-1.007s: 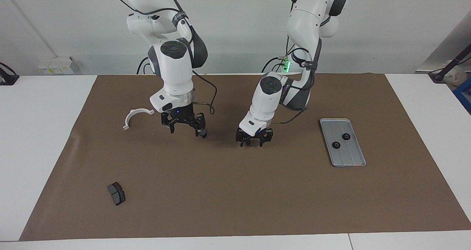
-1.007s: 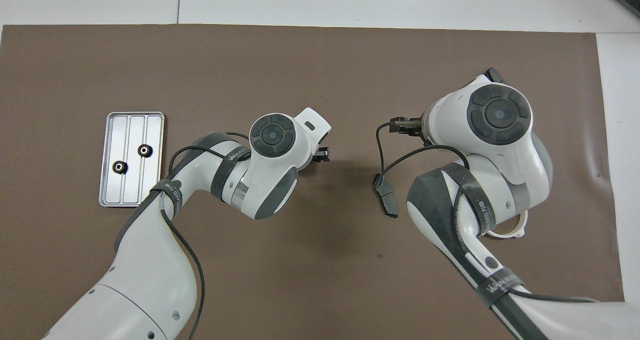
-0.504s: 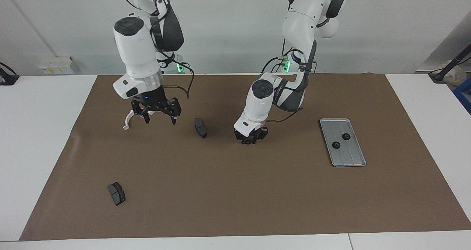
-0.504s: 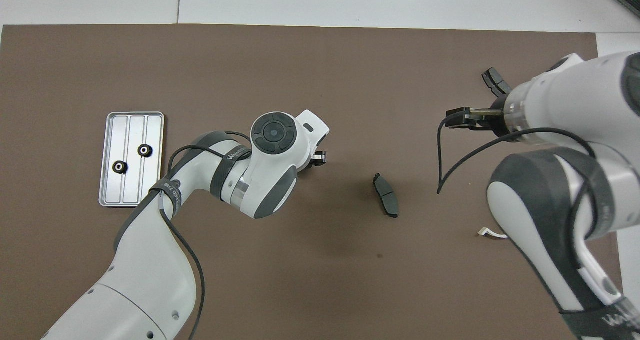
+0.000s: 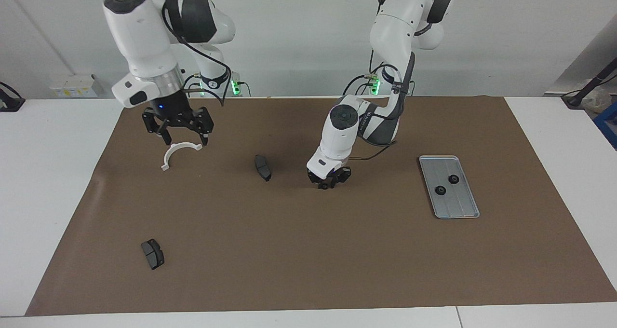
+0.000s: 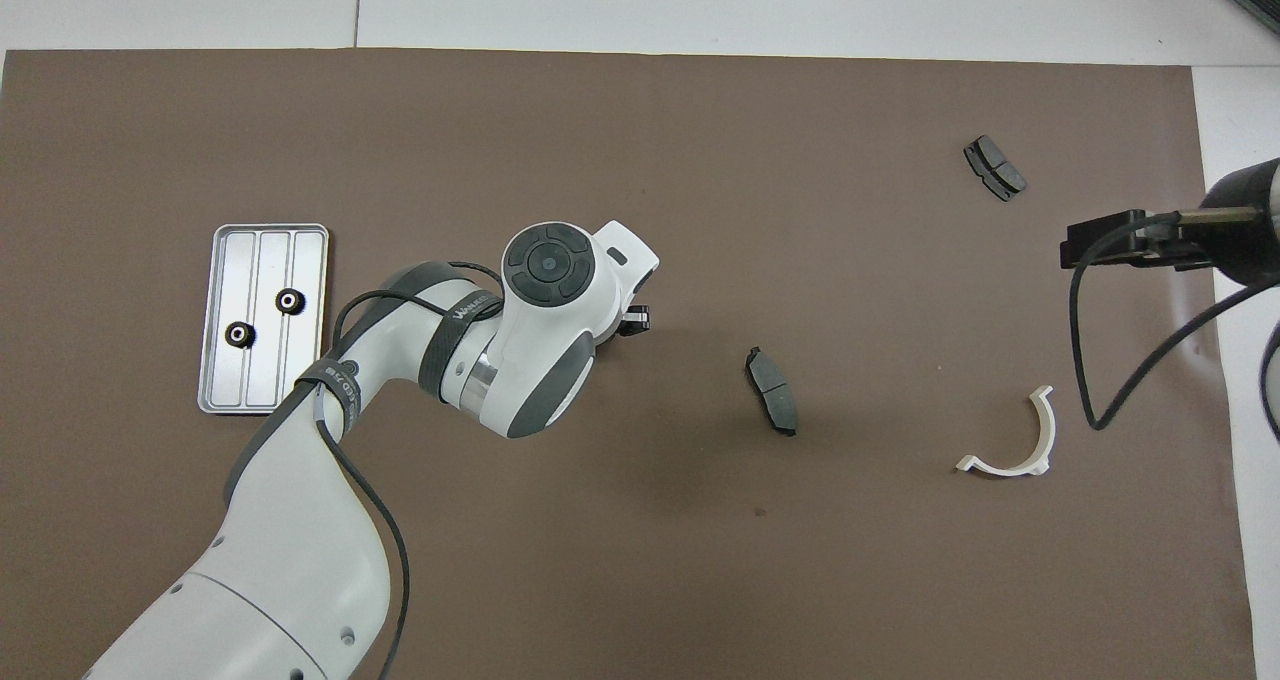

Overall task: Pick bearing gear from pile to tray
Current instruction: 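Place the third gear on the tray while the right gripper retracts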

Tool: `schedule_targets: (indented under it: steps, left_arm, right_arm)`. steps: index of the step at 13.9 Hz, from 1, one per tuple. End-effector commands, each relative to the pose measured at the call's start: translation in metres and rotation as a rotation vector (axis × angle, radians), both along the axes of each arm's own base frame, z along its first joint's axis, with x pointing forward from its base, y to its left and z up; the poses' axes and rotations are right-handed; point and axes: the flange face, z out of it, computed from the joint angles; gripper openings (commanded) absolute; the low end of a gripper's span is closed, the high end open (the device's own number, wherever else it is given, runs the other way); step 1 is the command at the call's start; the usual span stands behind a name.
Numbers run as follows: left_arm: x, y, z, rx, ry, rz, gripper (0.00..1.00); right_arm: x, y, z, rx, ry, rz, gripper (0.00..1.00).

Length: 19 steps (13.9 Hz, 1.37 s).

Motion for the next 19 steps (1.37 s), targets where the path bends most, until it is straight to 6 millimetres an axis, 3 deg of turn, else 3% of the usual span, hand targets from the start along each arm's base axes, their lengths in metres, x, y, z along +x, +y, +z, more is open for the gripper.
schedule_targets:
  steps: [1,3,5,8,11,13,16,19]
  left_arm:
    - [-0.003,-0.002,-0.005,0.013,0.022,0.001,0.13]
    - [0.006,0.005,0.007,0.020,0.022,0.009,0.09]
    - [0.026,0.024,0.038,0.027,0.021,0.039,0.09]
    - [0.061,0.094,0.075,0.021,0.001,0.078,0.09]
    - [0.080,0.185,0.095,0.042,0.052,-0.034,0.10]
    - [0.081,0.255,0.096,0.044,0.087,-0.122,0.11]
    - [0.063,0.344,0.077,0.028,0.130,-0.249,0.14]
    - [0.045,0.382,0.064,0.012,0.149,-0.332,0.15]
  right_arm:
    - [0.000,-0.005,0.017,-0.003,0.017,0.012,1.00]
    - [-0.004,-0.005,0.015,-0.009,0.047,0.012,1.00]
    - [-0.009,-0.003,0.005,-0.016,0.102,0.013,1.00]
    - [-0.014,0.002,0.002,-0.064,0.121,0.014,1.00]
    - [-0.019,-0.006,-0.004,-0.066,0.137,0.000,1.00]
    - [-0.020,-0.007,-0.004,-0.066,0.137,-0.004,1.00]
    - [-0.015,-0.007,-0.002,-0.063,0.105,-0.002,1.00]
    - [-0.012,-0.003,-0.006,-0.063,0.072,0.006,1.00]
